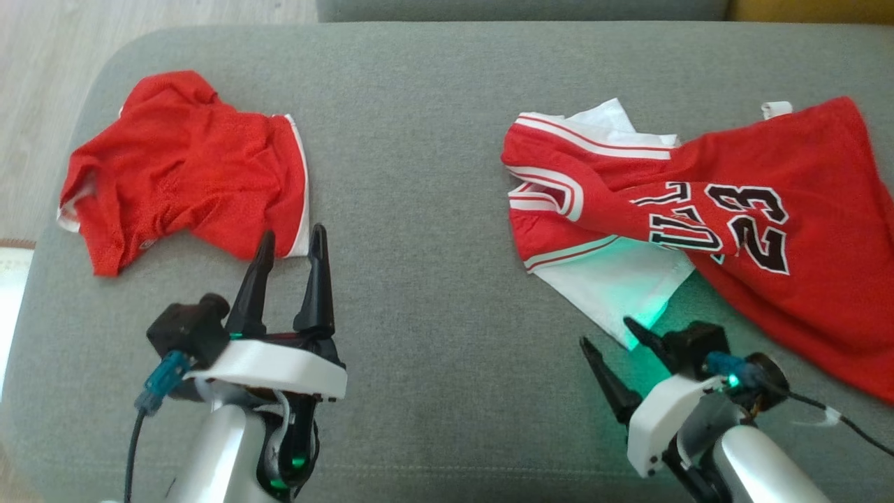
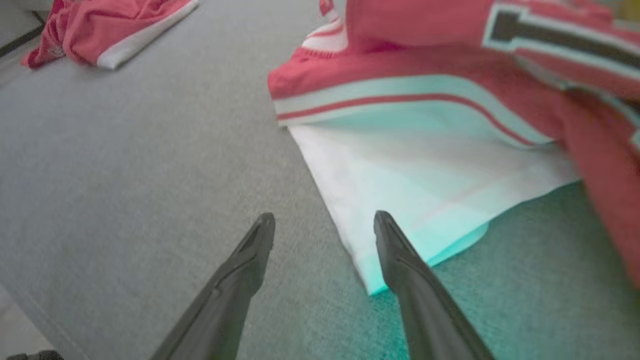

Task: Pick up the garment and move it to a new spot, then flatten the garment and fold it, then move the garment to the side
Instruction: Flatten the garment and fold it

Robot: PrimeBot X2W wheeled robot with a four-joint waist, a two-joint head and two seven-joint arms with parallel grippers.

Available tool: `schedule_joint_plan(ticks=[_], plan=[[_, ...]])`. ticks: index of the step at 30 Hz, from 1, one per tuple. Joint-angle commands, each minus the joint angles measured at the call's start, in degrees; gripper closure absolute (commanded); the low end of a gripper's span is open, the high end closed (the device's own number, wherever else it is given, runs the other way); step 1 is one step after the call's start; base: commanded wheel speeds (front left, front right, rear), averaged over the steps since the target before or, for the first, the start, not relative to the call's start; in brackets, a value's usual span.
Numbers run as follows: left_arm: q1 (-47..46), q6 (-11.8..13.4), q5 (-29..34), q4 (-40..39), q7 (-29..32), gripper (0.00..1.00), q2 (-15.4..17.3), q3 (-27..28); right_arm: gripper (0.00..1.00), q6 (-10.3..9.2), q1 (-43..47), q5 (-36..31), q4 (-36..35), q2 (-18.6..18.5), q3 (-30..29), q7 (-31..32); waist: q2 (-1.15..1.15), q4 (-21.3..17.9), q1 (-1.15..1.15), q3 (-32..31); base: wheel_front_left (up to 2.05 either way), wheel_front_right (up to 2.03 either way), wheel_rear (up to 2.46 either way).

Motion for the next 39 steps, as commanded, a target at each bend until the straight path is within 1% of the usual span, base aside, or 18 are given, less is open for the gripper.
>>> schedule_joint_plan(ticks=[1,5,8,15,19,20,21,22,26,29,32,33,39], plan=[[-1.4,0.4,-0.2,-2.1,-0.4,0.0,0.4,1.7,0.0,0.37,-1.5,0.5,-0.8,-0.9,1.5,0.3,0.0,0.4,0.0,0.4,0.0,0.0,0.0],[-1.7,0.4,-0.1,-2.2,-0.4,0.0,0.4,1.6,0.0,0.37,-3.5,0.8,2.5,-1.6,2.7,0.8,0.0,1.0,0.0,1.0,0.0,0.0,0.0],[-1.9,0.4,0.0,-2.3,-0.4,0.0,0.4,1.7,0.0,0.37,-5.0,0.5,5.0,-1.6,2.6,0.7,0.0,1.3,0.0,1.5,0.0,0.0,0.0],[-2.1,0.3,0.3,-2.4,-0.4,0.0,0.4,1.6,0.0,0.37,-7.7,-0.9,9.7,-1.2,2.0,-1.5,0.0,1.6,0.0,2.6,0.0,0.0,0.0],[-2.3,0.3,0.5,-2.3,-0.4,0.0,0.4,1.5,0.0,0.37,-8.8,-1.2,13.0,-0.7,1.9,-1.7,0.0,1.6,0.0,3.0,0.0,0.0,0.0],[-2.4,0.3,0.5,-2.3,-0.4,0.0,0.4,1.4,0.28,0.37,-9.0,-0.9,13.7,-0.4,1.8,-1.7,0.0,1.6,0.0,3.1,0.0,0.0,0.0],[-2.5,0.3,0.5,-2.2,-0.4,0.0,0.4,1.4,0.85,0.37,-9.2,-0.6,14.4,-0.3,1.9,-1.6,0.0,1.6,0.0,3.1,0.0,0.0,0.0],[-2.7,0.3,0.5,-2.2,-0.4,0.0,0.4,1.3,1.0,0.37,-9.4,-0.4,14.9,-0.2,2.2,-1.7,0.0,1.6,0.0,3.1,0.0,0.0,0.0],[-2.9,0.2,0.5,-1.9,-0.4,0.0,0.4,1.3,1.0,0.37,-10.0,1.7,15.7,0.4,3.4,-2.7,0.0,1.6,0.0,2.8,0.0,0.0,0.0],[-2.8,0.2,0.5,-1.6,-0.4,0.0,0.4,1.3,1.0,0.37,-10.6,3.9,14.9,1.1,4.9,-3.3,0.0,1.5,0.0,2.3,0.0,0.0,0.0],[-2.7,0.3,0.4,-1.5,-0.4,0.0,0.4,1.3,1.0,0.37,-11.2,7.3,12.3,2.1,7.4,-3.3,0.0,1.5,0.0,1.7,0.0,0.0,0.0],[-2.7,0.3,0.4,-1.5,-0.4,0.0,0.4,1.3,1.0,0.37,-11.2,7.3,12.3,2.1,7.4,-3.3,0.0,1.5,0.0,1.7,0.0,0.0,0.0],[-2.4,0.4,0.0,-1.6,-0.4,0.0,0.4,1.5,1.0,0.37,-13.8,12.1,5.6,3.9,13.3,-2.7,0.0,1.5,0.0,0.8,0.0,0.0,0.0]])
